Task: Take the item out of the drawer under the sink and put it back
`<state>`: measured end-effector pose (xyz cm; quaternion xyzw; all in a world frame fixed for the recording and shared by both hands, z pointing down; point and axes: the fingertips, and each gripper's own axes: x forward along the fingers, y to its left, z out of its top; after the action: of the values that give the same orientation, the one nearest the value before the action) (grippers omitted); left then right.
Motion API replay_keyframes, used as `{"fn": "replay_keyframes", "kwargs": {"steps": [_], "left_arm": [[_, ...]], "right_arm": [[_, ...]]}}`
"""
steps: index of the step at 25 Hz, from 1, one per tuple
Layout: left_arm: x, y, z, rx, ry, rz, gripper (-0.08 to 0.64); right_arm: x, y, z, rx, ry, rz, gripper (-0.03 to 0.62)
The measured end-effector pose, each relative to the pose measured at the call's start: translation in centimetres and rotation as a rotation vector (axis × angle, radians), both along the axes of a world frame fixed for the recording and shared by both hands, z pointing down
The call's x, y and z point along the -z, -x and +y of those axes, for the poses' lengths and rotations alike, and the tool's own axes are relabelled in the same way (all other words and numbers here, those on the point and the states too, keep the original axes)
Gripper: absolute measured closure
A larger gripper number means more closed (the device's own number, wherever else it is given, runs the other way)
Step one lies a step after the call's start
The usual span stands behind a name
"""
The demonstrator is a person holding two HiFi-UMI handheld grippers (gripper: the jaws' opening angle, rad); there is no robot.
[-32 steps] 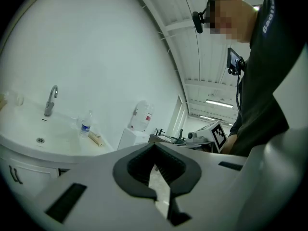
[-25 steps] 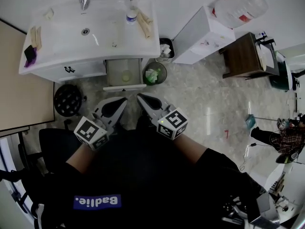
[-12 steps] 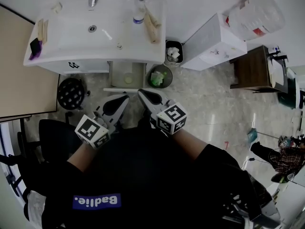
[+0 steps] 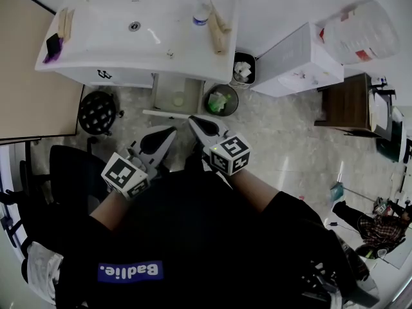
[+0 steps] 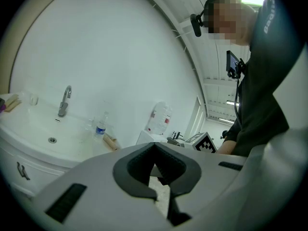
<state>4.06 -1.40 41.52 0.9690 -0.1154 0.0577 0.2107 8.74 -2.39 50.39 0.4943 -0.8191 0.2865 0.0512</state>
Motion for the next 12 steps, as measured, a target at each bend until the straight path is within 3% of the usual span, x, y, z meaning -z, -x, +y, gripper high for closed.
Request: {"fn": "replay_keyframes", "kwargs": {"steps": [12], "left_arm": [[-0.3,1.7,-0.4,0.038,0.004,0.002,0.569]], "right_arm": [[-3.1,1.3,-1.0,0.036,0.070,0.035,0.586]]}}
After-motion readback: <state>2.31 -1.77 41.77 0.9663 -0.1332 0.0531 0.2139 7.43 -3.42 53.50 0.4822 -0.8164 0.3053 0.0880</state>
